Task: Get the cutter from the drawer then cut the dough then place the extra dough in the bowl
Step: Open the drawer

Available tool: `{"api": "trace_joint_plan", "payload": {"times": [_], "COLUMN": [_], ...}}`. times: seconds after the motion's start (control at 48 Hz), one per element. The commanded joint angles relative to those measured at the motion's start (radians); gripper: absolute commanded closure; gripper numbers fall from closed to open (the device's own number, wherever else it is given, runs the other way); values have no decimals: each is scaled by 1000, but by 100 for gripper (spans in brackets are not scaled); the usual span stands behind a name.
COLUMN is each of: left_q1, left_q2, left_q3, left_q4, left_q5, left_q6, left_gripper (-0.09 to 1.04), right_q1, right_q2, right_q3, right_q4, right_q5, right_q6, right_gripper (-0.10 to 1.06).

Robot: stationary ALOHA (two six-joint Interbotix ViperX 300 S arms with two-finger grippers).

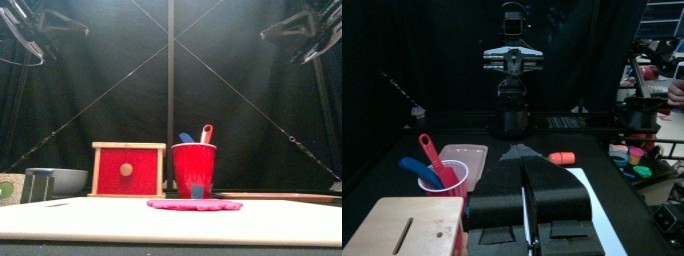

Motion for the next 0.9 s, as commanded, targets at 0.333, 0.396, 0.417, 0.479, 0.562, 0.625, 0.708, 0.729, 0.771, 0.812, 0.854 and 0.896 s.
{"api": "trace_joint_plan", "payload": {"times": [0.333,0.396,0.417,0.479,0.562,0.625,0.708,0.729,0.771,0.812,0.854,0.896], "left_q1": [-3,-6,-6,-14,-74,-127,-190,-204,-225,-252,-267,-281], "left_q2": [155,192,202,230,273,313,380,402,445,502,549,601], "left_q3": [-75,-52,-43,-15,20,26,18,15,5,-15,-35,-55], "left_q4": [-385,-538,-584,-696,-793,-848,-920,-936,-969,-1011,-1043,-1071], "left_q5": [-83,-140,-161,-222,-322,-391,-477,-492,-520,-545,-557,-563], "left_q6": [-15,-38,-46,-64,-78,-86,-91,-91,-92,-92,-94,-94], "left_gripper": [97,96,96,96,96,96,96,96,96,96,96,96], "right_q1": [-215,-238,-244,-261,-285,-293,-295,-295,-296,-296,-298,-296], "right_q2": [318,403,428,500,606,678,778,813,847,900,942,980], "right_q3": [-252,-328,-354,-446,-601,-703,-815,-850,-881,-925,-960,-992], "right_q4": [-12,-11,-14,-18,-37,-55,-72,-71,-69,-61,-49,-26], "right_q5": [-2,29,43,114,279,400,526,558,586,621,647,667], "right_q6": [8,8,8,5,-5,-11,-20,-25,-29,-44,-63,-83], "right_gripper": [91,91,92,92,92,92,91,91,91,91,91,91]}}
